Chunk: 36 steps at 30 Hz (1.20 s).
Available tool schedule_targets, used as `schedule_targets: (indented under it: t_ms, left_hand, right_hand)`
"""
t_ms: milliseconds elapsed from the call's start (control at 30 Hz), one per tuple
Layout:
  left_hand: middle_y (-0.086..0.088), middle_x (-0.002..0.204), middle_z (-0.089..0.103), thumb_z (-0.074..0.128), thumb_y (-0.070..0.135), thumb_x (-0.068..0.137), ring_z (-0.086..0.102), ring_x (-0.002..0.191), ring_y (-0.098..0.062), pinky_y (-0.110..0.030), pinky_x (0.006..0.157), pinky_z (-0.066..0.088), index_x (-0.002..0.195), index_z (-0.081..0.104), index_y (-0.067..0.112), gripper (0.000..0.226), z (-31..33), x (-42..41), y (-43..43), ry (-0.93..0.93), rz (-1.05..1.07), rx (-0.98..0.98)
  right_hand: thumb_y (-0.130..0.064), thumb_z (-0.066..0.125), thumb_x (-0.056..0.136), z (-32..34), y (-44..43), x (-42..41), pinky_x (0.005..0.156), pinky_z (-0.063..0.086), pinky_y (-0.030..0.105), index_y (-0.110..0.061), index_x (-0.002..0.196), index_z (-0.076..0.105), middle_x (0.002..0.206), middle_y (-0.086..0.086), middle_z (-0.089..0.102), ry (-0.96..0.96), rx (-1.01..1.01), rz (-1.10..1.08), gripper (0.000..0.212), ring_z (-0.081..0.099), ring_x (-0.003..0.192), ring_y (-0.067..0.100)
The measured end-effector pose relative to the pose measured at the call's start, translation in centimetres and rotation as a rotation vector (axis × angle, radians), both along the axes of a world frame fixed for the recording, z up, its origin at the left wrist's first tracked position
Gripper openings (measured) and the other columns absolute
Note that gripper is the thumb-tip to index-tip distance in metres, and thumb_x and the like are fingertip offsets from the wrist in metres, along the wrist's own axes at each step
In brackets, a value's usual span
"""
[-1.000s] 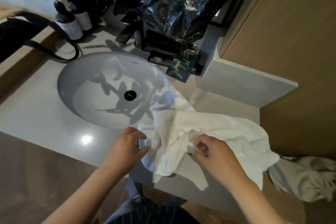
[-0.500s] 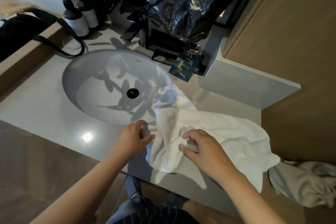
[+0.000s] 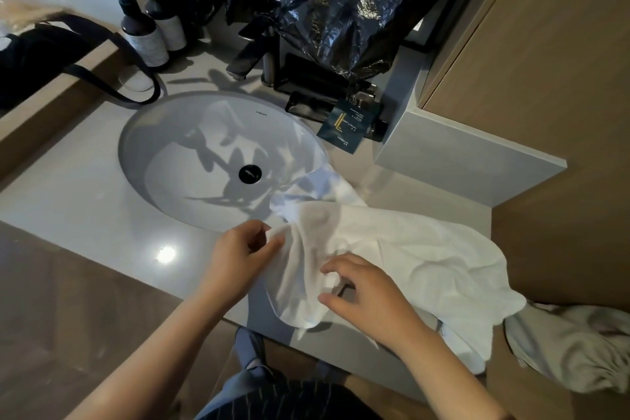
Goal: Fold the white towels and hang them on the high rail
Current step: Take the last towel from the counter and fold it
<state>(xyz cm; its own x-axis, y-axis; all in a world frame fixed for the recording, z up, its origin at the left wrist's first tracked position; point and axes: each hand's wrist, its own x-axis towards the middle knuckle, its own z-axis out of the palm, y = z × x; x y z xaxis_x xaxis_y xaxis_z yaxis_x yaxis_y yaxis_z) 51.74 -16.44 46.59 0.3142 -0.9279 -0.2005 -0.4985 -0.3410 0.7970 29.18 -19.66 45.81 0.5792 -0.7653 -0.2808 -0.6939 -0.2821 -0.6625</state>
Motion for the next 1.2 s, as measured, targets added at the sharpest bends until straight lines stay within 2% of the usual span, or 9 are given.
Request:
schedule_targets:
  t_ms: [133,333,467,533,700,833,1033,1133,1200]
  left_hand:
    - [-0.003,0.069,0.064,0.062,0.024,0.092,0.062,0.058,-0.013,-0.028,0.059,0.054,0.102,0.061,0.027,0.010,1.4,-0.5,-0.1,0.058,-0.072,-0.031]
    - [-0.006,0.079,0.071,0.060,0.019,0.094,0.069,0.069,-0.014,-0.030,0.075,0.058,0.104,0.071,0.018,0.015,2.1,0.1,-0.8,0.297,0.009,-0.053]
    - [0.002,0.088,0.071,0.064,0.010,0.090,0.069,0.083,-0.008,-0.029,0.082,0.057,0.109,0.069,0.018,0.021,2.6,0.4,-1.4,0.194,-0.074,-0.045]
    - [0.006,0.087,0.067,0.074,0.014,0.082,0.066,0.077,-0.003,-0.027,0.077,0.057,0.103,0.070,0.020,0.021,2.9,0.3,-1.9,0.031,-0.151,-0.051]
    - [0.007,0.065,0.057,0.076,0.035,0.079,0.052,0.057,-0.009,-0.018,0.055,0.040,0.075,0.067,0.017,0.020,4.2,-0.6,-2.6,-0.146,-0.242,-0.178]
    - [0.006,0.071,0.054,0.072,0.032,0.084,0.052,0.065,-0.010,-0.012,0.056,0.037,0.076,0.063,0.020,0.017,5.5,-1.0,-3.3,-0.134,-0.220,-0.279]
    - [0.009,0.090,0.053,0.061,0.040,0.087,0.054,0.086,-0.006,-0.012,0.072,0.042,0.082,0.063,0.025,0.016,7.7,-2.0,-3.6,-0.109,-0.240,-0.362]
    - [0.008,0.082,0.057,0.054,0.035,0.096,0.055,0.078,-0.007,-0.016,0.065,0.041,0.084,0.059,0.021,0.019,7.9,-2.3,-3.7,-0.061,-0.176,-0.366]
    - [0.005,0.074,0.058,0.052,0.030,0.098,0.053,0.072,-0.009,-0.023,0.060,0.043,0.084,0.057,0.018,0.019,7.8,-2.4,-3.7,-0.009,-0.092,-0.347]
  right_hand:
    - [-0.043,0.075,0.081,0.0,-0.5,-0.4,0.087,0.049,0.018,-0.027,0.120,0.067,0.111,-0.017,0.052,-0.001,0.062,-0.064,0.043,0.060,0.092,0.004]
    - [-0.037,0.073,0.084,2.1,-3.6,-4.7,0.088,0.042,0.015,-0.022,0.110,0.072,0.105,-0.010,0.056,-0.153,-0.170,-0.426,0.030,0.057,0.098,0.007]
    - [-0.060,0.055,0.081,3.8,-5.6,-8.6,0.092,0.040,0.021,-0.022,0.120,0.069,0.119,-0.008,0.057,-0.131,-0.122,-0.590,0.056,0.056,0.112,0.011]
    - [-0.063,0.055,0.078,4.2,-5.8,-9.2,0.094,0.038,0.022,-0.025,0.128,0.063,0.128,-0.009,0.054,-0.087,-0.058,-0.584,0.064,0.051,0.117,0.009]
    - [-0.054,0.068,0.078,5.2,-4.0,-7.2,0.094,0.026,-0.003,-0.038,0.130,0.053,0.134,-0.024,0.046,-0.113,-0.118,-0.364,0.056,0.037,0.121,-0.019]
    - [-0.043,0.078,0.078,5.9,-2.4,-4.3,0.106,0.026,0.004,-0.039,0.126,0.059,0.136,-0.028,0.046,-0.175,-0.147,-0.223,0.051,0.036,0.131,-0.011]
    - [-0.036,0.066,0.090,5.9,-2.2,-1.9,0.086,0.042,0.010,-0.031,0.114,0.068,0.109,-0.023,0.063,-0.160,-0.247,-0.217,0.024,0.056,0.103,-0.003]
    - [-0.034,0.058,0.096,6.0,-2.8,-2.4,0.072,0.046,0.019,-0.030,0.096,0.070,0.089,-0.020,0.066,-0.167,-0.272,-0.258,0.012,0.060,0.080,0.005]
    - [-0.041,0.052,0.095,6.0,-3.2,-3.4,0.081,0.046,0.022,-0.035,0.080,0.060,0.069,-0.016,0.059,-0.109,-0.343,-0.242,0.018,0.056,0.068,0.009]
